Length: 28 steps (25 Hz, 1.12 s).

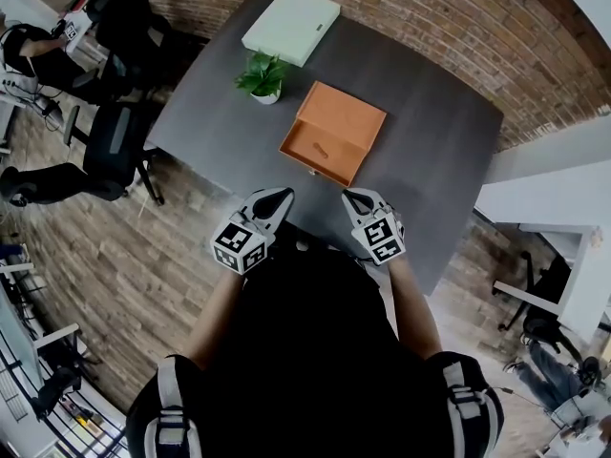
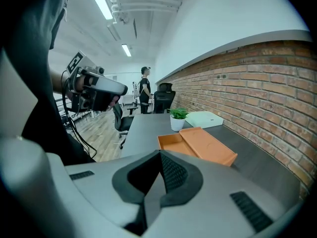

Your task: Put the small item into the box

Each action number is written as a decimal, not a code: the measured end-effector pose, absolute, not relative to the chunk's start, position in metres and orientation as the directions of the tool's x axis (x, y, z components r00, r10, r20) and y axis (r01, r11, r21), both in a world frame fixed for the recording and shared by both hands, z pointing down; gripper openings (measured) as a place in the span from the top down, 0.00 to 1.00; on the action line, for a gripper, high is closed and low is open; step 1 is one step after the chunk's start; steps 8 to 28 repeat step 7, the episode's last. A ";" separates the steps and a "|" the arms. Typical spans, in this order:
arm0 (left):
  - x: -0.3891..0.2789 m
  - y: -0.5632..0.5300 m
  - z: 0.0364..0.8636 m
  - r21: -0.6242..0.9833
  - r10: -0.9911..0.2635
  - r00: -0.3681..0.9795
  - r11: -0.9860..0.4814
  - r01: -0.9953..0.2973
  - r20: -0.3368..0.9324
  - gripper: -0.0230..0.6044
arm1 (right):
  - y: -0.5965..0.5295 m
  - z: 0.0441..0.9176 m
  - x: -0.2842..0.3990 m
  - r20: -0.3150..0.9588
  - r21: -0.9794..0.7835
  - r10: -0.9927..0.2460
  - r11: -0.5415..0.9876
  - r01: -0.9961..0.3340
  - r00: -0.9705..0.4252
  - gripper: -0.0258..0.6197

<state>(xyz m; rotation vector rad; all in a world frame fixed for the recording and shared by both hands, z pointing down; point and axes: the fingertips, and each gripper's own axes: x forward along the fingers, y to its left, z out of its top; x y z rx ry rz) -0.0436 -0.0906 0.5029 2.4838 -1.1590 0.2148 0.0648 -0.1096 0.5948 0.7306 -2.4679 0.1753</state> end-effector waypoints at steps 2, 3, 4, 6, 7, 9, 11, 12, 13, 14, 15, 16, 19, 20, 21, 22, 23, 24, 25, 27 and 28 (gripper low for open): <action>-0.040 -0.091 0.503 0.278 -0.701 0.648 -0.585 -0.762 0.299 0.93 | -0.109 0.595 0.068 0.544 0.028 -0.466 0.841 -0.540 -0.698 0.92; -0.039 -0.091 0.502 0.276 -0.700 0.649 -0.587 -0.761 0.300 0.93 | -0.109 0.594 0.070 0.544 0.028 -0.467 0.841 -0.541 -0.697 0.92; -0.037 -0.092 0.501 0.274 -0.698 0.649 -0.589 -0.760 0.301 0.93 | -0.109 0.594 0.072 0.544 0.028 -0.468 0.840 -0.542 -0.697 0.92; -0.033 -0.094 0.499 0.270 -0.697 0.651 -0.593 -0.759 0.301 0.93 | -0.109 0.593 0.075 0.543 0.027 -0.469 0.839 -0.543 -0.697 0.92; -0.031 -0.095 0.498 0.267 -0.696 0.652 -0.595 -0.758 0.300 0.93 | -0.109 0.593 0.077 0.543 0.027 -0.469 0.839 -0.544 -0.697 0.92; -0.031 -0.095 0.498 0.267 -0.696 0.652 -0.595 -0.758 0.300 0.93 | -0.109 0.593 0.077 0.543 0.027 -0.469 0.839 -0.544 -0.697 0.92; -0.031 -0.095 0.498 0.267 -0.696 0.652 -0.595 -0.758 0.300 0.93 | -0.109 0.593 0.077 0.543 0.027 -0.469 0.839 -0.544 -0.697 0.92; -0.031 -0.095 0.498 0.267 -0.696 0.652 -0.595 -0.758 0.300 0.93 | -0.109 0.593 0.077 0.543 0.027 -0.469 0.839 -0.544 -0.697 0.92; -0.031 -0.095 0.498 0.267 -0.696 0.652 -0.595 -0.758 0.300 0.93 | -0.109 0.593 0.077 0.543 0.027 -0.469 0.839 -0.544 -0.697 0.92; -0.031 -0.095 0.498 0.267 -0.696 0.652 -0.595 -0.758 0.300 0.93 | -0.109 0.593 0.077 0.543 0.027 -0.469 0.839 -0.544 -0.697 0.92; -0.031 -0.095 0.498 0.267 -0.696 0.652 -0.595 -0.758 0.300 0.93 | -0.109 0.593 0.077 0.543 0.027 -0.469 0.839 -0.544 -0.697 0.92; -0.031 -0.095 0.498 0.267 -0.696 0.652 -0.595 -0.758 0.300 0.93 | -0.109 0.593 0.077 0.543 0.027 -0.469 0.839 -0.544 -0.697 0.92; -0.031 -0.095 0.498 0.267 -0.696 0.652 -0.595 -0.758 0.300 0.93 | -0.109 0.593 0.077 0.543 0.027 -0.469 0.839 -0.544 -0.697 0.92; -0.031 -0.095 0.498 0.267 -0.696 0.652 -0.595 -0.758 0.300 0.93 | -0.109 0.593 0.077 0.543 0.027 -0.469 0.839 -0.544 -0.697 0.92; -0.031 -0.095 0.498 0.267 -0.696 0.652 -0.595 -0.758 0.300 0.93 | -0.109 0.593 0.077 0.543 0.027 -0.469 0.839 -0.544 -0.697 0.92; -0.031 -0.095 0.498 0.267 -0.696 0.652 -0.595 -0.758 0.300 0.93 | -0.109 0.593 0.077 0.543 0.027 -0.469 0.839 -0.544 -0.697 0.92; -0.031 -0.095 0.498 0.267 -0.696 0.652 -0.595 -0.758 0.300 0.93 | -0.109 0.593 0.077 0.543 0.027 -0.469 0.839 -0.544 -0.697 0.92; -0.031 -0.095 0.498 0.267 -0.696 0.652 -0.595 -0.758 0.300 0.93 | -0.109 0.593 0.077 0.543 0.027 -0.469 0.839 -0.544 -0.697 0.92; -0.031 -0.095 0.498 0.267 -0.696 0.652 -0.595 -0.758 0.300 0.93 | -0.109 0.593 0.077 0.543 0.027 -0.469 0.839 -0.544 -0.697 0.92; -0.031 -0.095 0.498 0.267 -0.696 0.652 -0.595 -0.758 0.300 0.93 | -0.109 0.593 0.077 0.543 0.027 -0.469 0.839 -0.544 -0.697 0.92; -0.031 -0.095 0.498 0.267 -0.696 0.652 -0.595 -0.758 0.300 0.93 | -0.109 0.593 0.077 0.543 0.027 -0.469 0.839 -0.544 -0.697 0.92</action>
